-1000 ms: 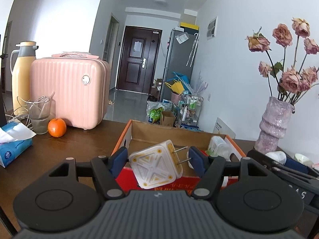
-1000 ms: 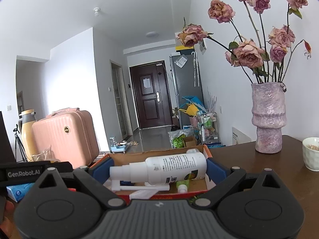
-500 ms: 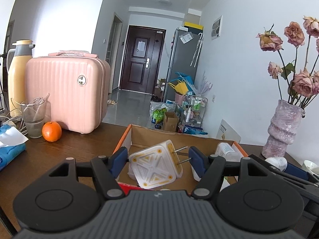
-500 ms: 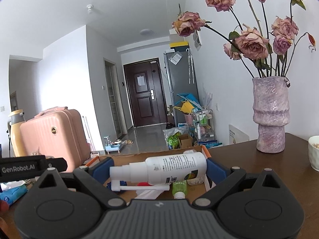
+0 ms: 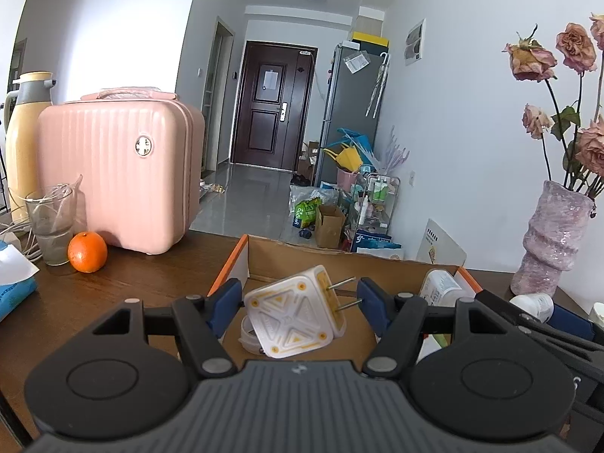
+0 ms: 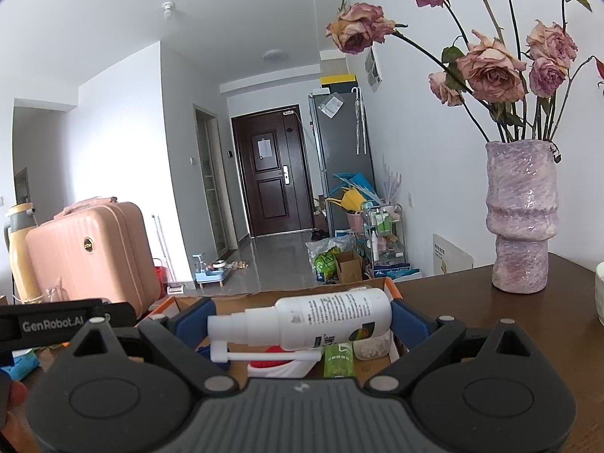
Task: Organize rigid objects
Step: 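Lower the plug into the box with the left tool while the right tool lowers the spray bottle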
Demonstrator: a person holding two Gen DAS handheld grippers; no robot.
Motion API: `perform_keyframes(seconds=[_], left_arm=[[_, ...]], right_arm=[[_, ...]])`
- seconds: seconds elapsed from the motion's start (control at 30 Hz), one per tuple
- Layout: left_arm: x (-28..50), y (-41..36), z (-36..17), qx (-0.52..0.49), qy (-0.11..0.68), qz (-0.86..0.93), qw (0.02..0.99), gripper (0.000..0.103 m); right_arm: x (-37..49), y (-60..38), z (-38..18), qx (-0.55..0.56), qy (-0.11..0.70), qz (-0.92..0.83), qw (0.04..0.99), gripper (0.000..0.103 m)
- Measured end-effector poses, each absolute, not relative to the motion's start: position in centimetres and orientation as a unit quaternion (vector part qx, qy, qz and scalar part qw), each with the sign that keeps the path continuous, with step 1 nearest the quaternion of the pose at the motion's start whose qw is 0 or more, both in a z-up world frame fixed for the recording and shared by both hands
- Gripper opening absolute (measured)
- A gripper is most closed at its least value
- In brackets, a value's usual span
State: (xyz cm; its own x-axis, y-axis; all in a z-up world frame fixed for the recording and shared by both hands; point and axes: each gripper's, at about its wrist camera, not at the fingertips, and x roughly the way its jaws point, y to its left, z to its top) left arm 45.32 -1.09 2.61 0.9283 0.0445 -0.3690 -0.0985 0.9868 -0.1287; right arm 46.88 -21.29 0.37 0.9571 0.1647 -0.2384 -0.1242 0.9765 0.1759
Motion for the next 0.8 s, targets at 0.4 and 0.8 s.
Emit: perform_keyframes(seconds=[0.4, 0.8], left_arm=[[48.3, -1.1, 1.9, -0.064, 0.19, 0.04, 0.979, 0.069], [50.8, -1.2, 1.4, -0.053, 0.194, 0.044, 0.979, 0.069]], right_arm=[[49.2, -20.9, -0.2, 0.075, 0.132, 0.071, 0.986, 0.098], [51.4, -20.5, -0.6, 0.067, 0.136, 0.066, 0.986, 0.098]])
